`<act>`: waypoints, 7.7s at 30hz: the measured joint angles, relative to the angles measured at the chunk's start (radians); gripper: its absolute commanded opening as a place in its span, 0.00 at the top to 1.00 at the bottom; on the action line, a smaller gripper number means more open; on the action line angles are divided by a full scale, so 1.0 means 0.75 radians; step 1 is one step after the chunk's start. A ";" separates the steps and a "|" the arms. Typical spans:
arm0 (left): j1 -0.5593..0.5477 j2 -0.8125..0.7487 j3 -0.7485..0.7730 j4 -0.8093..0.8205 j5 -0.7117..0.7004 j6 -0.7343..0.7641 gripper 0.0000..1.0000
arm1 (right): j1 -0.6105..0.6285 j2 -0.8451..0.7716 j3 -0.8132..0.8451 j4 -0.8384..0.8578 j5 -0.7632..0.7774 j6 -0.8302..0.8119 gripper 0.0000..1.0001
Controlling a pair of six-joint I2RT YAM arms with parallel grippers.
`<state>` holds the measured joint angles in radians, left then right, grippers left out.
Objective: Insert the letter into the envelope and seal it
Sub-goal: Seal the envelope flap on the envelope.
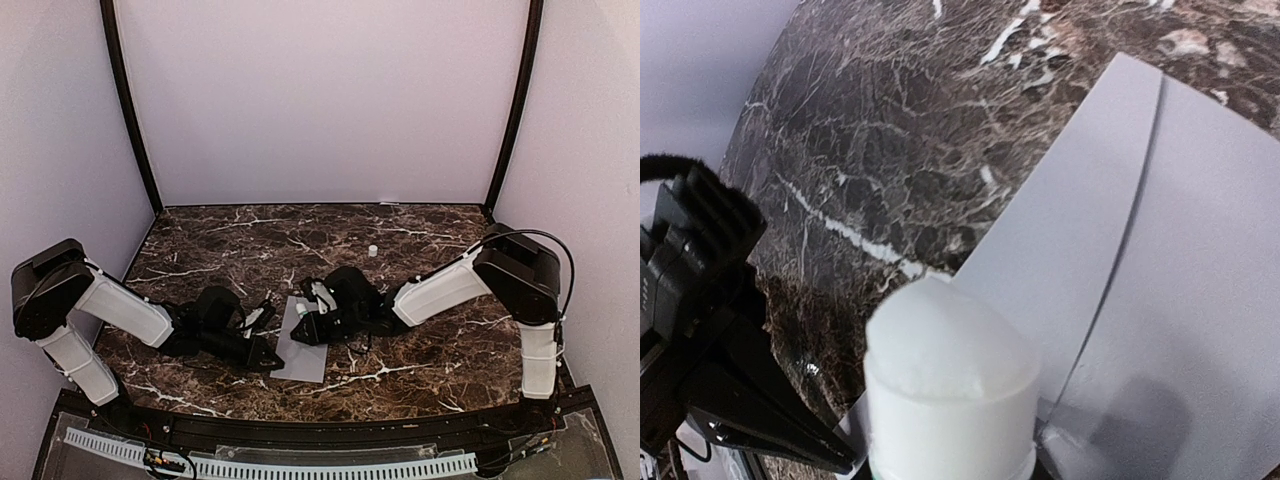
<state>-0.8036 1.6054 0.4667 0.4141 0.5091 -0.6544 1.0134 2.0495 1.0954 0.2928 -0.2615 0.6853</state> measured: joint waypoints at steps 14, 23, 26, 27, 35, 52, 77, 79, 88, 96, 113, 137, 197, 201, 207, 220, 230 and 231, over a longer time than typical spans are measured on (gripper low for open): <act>0.000 -0.002 0.000 -0.004 -0.002 0.009 1.00 | 0.088 -0.008 -0.021 0.009 -0.043 0.007 1.00; 0.000 -0.002 0.000 -0.004 -0.002 0.010 1.00 | 0.036 -0.001 -0.009 0.013 -0.003 0.033 1.00; 0.000 -0.002 0.000 -0.004 -0.002 0.010 1.00 | 0.016 0.021 0.016 0.021 0.009 0.039 1.00; 0.000 -0.002 0.000 -0.004 -0.002 0.010 1.00 | 0.010 0.028 0.025 0.024 0.012 0.041 1.00; 0.000 -0.002 0.000 -0.004 -0.002 0.010 1.00 | -0.024 0.072 0.076 0.042 0.016 0.039 1.00; 0.000 -0.007 0.000 -0.010 -0.004 0.010 1.00 | 0.041 0.016 -0.021 0.083 -0.042 0.001 1.00; 0.000 -0.039 -0.014 -0.040 -0.025 0.011 1.00 | -0.004 0.023 0.065 -0.056 0.078 -0.006 1.00; 0.000 -0.039 -0.015 -0.040 -0.025 0.010 1.00 | -0.011 0.037 0.091 -0.069 0.078 -0.017 1.00; 0.000 -0.039 -0.015 -0.039 -0.025 0.010 1.00 | -0.016 0.079 0.161 -0.097 0.067 -0.066 1.00; 0.000 -0.039 -0.015 -0.040 -0.024 0.011 1.00 | -0.010 0.066 0.112 -0.043 0.013 -0.070 1.00; 0.000 -0.042 -0.015 -0.042 -0.026 0.011 1.00 | 0.094 0.015 0.033 -0.036 -0.048 -0.039 1.00; 0.000 -0.047 -0.015 -0.052 -0.026 0.016 1.00 | -0.011 0.090 0.155 -0.066 -0.020 -0.068 1.00; 0.000 -0.069 -0.024 -0.081 -0.032 0.018 1.00 | -0.001 0.100 0.185 -0.092 0.068 -0.075 1.00; 0.000 -0.070 -0.024 -0.082 -0.032 0.019 1.00 | 0.031 0.064 0.123 -0.071 0.066 -0.079 1.00; 0.000 -0.082 -0.033 -0.086 -0.034 0.018 1.00 | 0.099 -0.003 0.032 -0.069 0.075 -0.051 1.00; -0.004 -0.157 -0.048 -0.129 -0.115 0.013 0.87 | 0.128 -0.029 0.015 -0.086 0.073 -0.039 1.00; -0.004 -0.791 0.044 -0.410 -0.417 0.011 0.44 | 0.128 -0.405 -0.111 -0.137 0.113 -0.100 1.00; -0.004 -0.857 0.063 -0.418 -0.432 0.009 0.44 | 0.128 -0.460 -0.142 -0.108 0.110 -0.108 1.00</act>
<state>-0.8062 0.9630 0.5140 0.1005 0.1852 -0.6476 1.1095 1.7042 0.9890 0.2119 -0.1787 0.6041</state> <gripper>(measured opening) 0.539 0.210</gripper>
